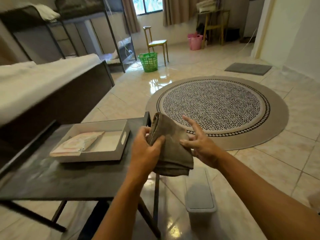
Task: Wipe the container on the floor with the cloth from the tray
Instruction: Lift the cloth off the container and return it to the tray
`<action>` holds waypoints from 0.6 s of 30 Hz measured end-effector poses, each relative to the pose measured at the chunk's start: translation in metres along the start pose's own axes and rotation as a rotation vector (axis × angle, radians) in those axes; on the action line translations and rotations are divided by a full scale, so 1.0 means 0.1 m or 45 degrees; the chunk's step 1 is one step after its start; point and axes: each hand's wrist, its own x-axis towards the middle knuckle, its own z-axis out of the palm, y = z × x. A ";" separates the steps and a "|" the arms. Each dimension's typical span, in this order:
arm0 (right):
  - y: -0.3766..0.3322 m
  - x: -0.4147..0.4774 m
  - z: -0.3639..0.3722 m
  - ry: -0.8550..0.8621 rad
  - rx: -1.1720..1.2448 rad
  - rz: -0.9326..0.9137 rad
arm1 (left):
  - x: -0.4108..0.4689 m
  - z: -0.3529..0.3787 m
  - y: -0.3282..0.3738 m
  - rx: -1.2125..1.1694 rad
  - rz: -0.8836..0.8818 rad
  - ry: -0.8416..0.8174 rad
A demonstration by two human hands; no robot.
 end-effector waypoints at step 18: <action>-0.26 1.40 1.79 -0.015 -1.165 -0.171 | 1.04 -1.98 -0.53 0.432 -0.314 0.328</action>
